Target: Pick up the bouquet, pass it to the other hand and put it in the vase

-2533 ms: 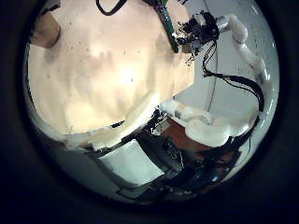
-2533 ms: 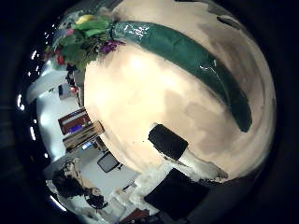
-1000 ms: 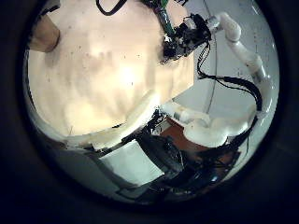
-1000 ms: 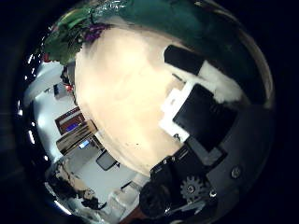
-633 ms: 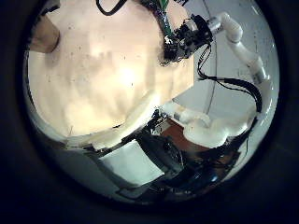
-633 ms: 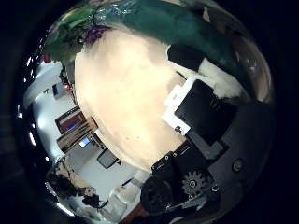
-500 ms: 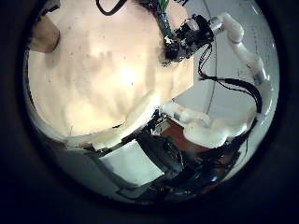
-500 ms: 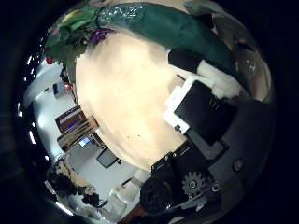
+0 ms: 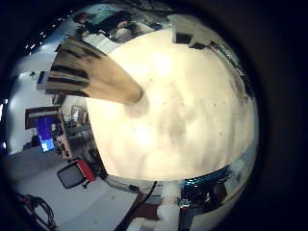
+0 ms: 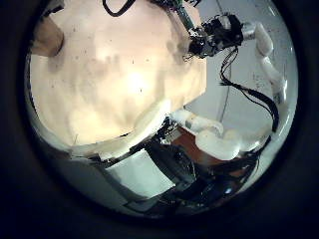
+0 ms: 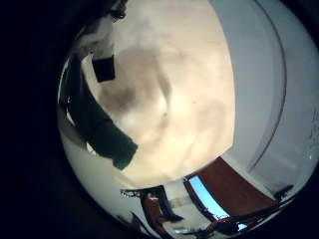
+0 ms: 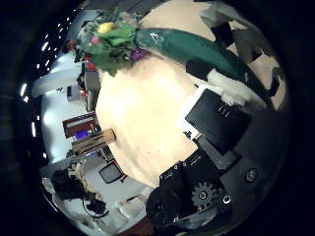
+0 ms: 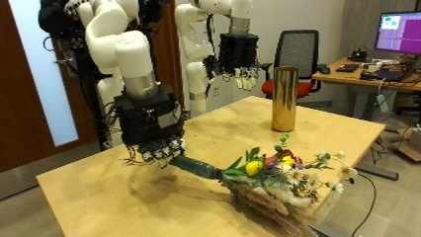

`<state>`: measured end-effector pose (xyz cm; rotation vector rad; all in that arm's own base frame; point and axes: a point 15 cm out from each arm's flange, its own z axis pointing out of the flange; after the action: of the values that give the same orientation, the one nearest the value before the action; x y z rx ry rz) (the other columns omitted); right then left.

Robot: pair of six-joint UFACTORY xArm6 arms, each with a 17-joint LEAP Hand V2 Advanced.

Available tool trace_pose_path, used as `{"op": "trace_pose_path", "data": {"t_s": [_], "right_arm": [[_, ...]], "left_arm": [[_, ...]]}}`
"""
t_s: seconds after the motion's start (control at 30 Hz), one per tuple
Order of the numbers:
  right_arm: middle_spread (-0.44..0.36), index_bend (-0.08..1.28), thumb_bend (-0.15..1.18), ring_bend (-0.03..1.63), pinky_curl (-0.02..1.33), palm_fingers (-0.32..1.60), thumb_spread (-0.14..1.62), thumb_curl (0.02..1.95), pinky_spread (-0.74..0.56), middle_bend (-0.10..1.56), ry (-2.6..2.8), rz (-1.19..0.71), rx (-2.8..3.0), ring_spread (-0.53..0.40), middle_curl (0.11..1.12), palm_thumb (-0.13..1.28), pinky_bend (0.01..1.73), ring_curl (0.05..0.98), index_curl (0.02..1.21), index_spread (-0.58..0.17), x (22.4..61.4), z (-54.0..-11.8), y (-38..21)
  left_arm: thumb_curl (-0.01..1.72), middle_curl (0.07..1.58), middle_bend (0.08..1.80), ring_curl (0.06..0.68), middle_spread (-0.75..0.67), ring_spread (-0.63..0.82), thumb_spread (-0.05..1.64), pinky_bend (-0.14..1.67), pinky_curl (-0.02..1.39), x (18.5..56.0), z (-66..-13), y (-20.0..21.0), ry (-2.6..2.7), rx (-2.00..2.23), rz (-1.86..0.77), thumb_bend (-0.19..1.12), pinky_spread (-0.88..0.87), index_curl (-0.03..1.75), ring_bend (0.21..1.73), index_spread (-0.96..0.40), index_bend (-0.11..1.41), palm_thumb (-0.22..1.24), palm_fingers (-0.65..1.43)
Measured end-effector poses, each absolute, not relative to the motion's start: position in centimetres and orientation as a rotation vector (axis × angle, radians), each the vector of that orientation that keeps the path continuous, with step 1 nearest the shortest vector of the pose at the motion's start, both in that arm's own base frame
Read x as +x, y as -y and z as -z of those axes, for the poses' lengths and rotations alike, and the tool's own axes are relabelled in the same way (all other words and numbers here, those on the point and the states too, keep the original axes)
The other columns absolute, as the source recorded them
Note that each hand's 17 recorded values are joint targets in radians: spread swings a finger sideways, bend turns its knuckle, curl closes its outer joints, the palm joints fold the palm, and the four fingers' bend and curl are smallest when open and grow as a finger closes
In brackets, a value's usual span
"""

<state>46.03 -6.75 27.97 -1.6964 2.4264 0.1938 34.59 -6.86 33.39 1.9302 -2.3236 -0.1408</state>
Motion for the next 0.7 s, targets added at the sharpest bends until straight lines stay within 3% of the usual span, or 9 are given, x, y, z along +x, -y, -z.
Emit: {"op": "trace_pose_path", "data": {"t_s": [0.2, 0.47, 0.57, 0.63, 0.7], "right_arm": [[-0.164, 0.96, -0.01, 1.45, 0.69, 1.11, 0.66, 0.8, -0.21, 1.29, -2.276, -0.214, -1.624, -0.198, 0.87, 1.23, 1.38, 0.629, 1.06, -0.316, 44.7, -32.8, 5.7], [-0.159, 0.96, -0.02, 1.44, 0.73, 1.12, 0.62, 0.85, -0.21, 1.29, -2.286, -0.291, -1.605, -0.198, 0.86, 1.2, 1.35, 0.633, 1.07, -0.31, 42.3, -33.1, 5.4], [-0.166, 0.91, -0.07, 1.42, 0.69, 1.12, 0.86, 0.75, -0.28, 1.23, -2.317, -0.303, -1.593, -0.203, 0.83, 0.9, 1.26, 0.609, 1.03, -0.306, 42.3, -32.3, 5.7], [-0.176, 0.85, -0.05, 1.38, 0.64, 1.13, 0.94, 0.69, -0.35, 1.2, -2.33, -0.322, -1.589, -0.214, 0.8, 0.82, 1.2, 0.583, 1.0, -0.306, 42.4, -31.4, 5.7], [-0.188, 0.66, -0.05, 1.26, 0.59, 0.84, 1.04, 0.61, -0.44, 1.08, -2.35, -0.365, -1.594, -0.242, 0.74, 0.68, 1.09, 0.533, 0.93, -0.308, 42.1, -29.9, 5.6]], "left_arm": [[0.26, 0.44, 0.23, 0.117, 0.0, 0.13, 1.11, 0.31, 0.32, 35.0, -34.0, 6.7, 2.319, 1.95, 0.12, -0.02, 0.05, 0.44, 0.57, -0.01, 0.18, 0.3, 0.44], [0.26, 0.44, 0.23, 0.117, 0.03, 0.15, 1.11, 0.31, 0.32, 34.7, -34.1, 6.9, 2.308, 1.954, 0.12, -0.02, 0.04, 0.43, 0.58, -0.02, 0.18, 0.3, 0.43], [0.26, 0.44, 0.23, 0.116, 0.02, 0.14, 1.11, 0.31, 0.32, 34.6, -34.1, 6.9, 2.309, 1.951, 0.119, -0.02, 0.04, 0.43, 0.58, -0.02, 0.18, 0.3, 0.44], [0.26, 0.44, 0.23, 0.116, 0.02, 0.13, 1.11, 0.31, 0.32, 34.6, -34.1, 6.9, 2.308, 1.951, 0.117, -0.02, 0.04, 0.43, 0.58, -0.02, 0.18, 0.3, 0.44], [0.26, 0.45, 0.24, 0.115, 0.02, 0.13, 1.11, 0.31, 0.32, 34.5, -34.2, 7.0, 2.306, 1.952, 0.116, -0.02, 0.04, 0.43, 0.58, -0.02, 0.18, 0.3, 0.44]]}}
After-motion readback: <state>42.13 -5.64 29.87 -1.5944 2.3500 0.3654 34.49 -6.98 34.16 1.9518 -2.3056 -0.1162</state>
